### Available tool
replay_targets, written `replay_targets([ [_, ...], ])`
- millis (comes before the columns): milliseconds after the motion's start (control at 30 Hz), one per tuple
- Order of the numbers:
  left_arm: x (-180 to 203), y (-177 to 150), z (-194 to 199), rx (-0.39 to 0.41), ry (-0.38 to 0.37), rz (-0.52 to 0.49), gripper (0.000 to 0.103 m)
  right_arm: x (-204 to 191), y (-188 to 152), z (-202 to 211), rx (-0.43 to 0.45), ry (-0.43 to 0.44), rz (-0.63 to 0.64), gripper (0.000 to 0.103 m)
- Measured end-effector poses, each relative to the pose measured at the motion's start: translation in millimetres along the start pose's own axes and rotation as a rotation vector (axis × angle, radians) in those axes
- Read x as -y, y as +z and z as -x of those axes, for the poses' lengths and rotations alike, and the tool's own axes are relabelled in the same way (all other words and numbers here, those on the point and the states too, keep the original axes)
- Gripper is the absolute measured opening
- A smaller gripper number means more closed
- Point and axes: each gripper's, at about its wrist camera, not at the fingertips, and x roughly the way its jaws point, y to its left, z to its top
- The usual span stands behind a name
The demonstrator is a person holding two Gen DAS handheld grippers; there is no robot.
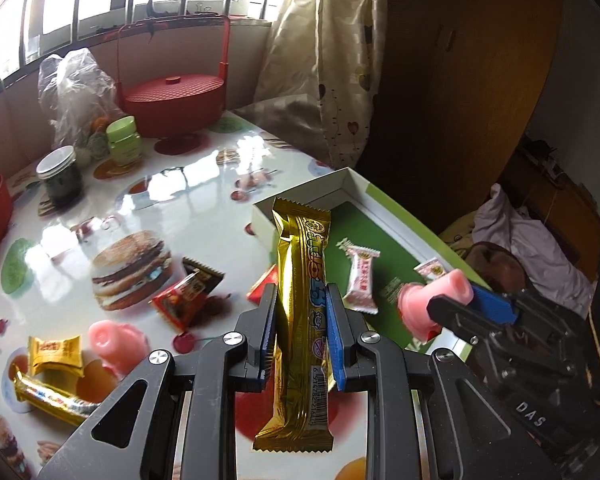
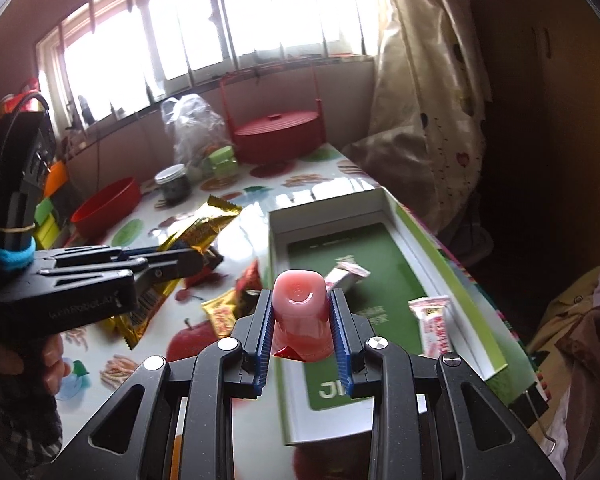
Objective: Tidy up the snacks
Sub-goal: 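Carry the gold bar in the left tool while the right carries the jelly cup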
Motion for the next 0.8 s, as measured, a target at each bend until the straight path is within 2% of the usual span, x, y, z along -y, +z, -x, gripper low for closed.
replay_targets([
  [267, 14.2, 9.6, -17.7, -0.022, -0.03, 0.001, 0.024, 19.9, -5.2, -2.5, -0.013, -0.021, -0.034, 0.026],
  [800, 29.0, 15.5, -51.8, -0.074, -0.066, 0.012, 0.024, 31.2, -25.4, -17.1, -0.075, -0.02, -0.055, 0.026],
])
